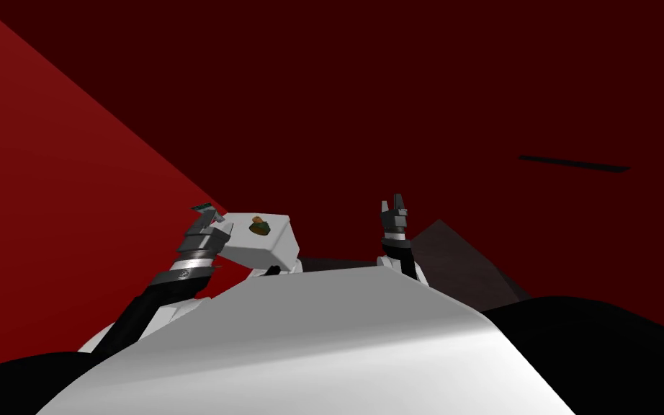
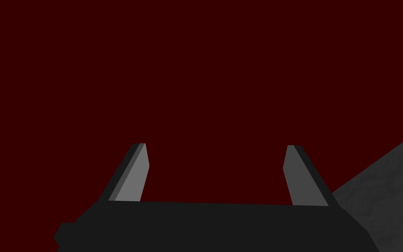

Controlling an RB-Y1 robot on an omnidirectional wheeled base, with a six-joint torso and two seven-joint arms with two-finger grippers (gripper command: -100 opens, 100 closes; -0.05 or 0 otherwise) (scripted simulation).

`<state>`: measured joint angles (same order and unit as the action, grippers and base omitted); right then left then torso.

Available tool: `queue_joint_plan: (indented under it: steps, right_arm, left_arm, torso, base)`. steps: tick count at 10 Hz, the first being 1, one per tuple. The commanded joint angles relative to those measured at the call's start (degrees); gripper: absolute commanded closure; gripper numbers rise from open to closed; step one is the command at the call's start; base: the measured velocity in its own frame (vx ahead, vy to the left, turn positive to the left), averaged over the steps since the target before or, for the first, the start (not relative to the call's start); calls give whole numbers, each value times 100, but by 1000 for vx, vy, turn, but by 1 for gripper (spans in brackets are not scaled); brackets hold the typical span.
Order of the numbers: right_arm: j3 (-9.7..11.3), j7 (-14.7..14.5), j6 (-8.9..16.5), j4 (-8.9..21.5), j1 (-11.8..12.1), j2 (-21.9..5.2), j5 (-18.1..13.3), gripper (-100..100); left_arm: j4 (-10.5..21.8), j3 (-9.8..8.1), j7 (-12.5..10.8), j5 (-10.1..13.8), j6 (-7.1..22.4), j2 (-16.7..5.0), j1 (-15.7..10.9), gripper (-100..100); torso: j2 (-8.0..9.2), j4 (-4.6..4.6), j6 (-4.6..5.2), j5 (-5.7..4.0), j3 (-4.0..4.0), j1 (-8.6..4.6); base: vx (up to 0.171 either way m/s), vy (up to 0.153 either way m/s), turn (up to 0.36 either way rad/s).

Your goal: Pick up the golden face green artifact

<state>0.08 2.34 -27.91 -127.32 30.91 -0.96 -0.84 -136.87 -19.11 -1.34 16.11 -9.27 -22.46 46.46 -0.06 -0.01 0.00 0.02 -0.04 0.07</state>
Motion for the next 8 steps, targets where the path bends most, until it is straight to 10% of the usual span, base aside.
queue_joint_plan:
  steps: [1, 8]
  right_arm:
    - [0, 0, 0, 0, 0, 0, 0, 0]
    - [0, 0, 0, 0, 0, 0, 0, 0]
  left_arm:
    - [-3, -125, -67, 104, 186, -102, 65, -100]
    - [-125, -1010, -413, 885, 1310, -834, 712, -100]
  torso:
    - [0, 0, 0, 0, 0, 0]
    - [-1, 0, 0, 0, -1, -6]
  base:
    - [16, 15, -7]
    - [20, 6, -18]
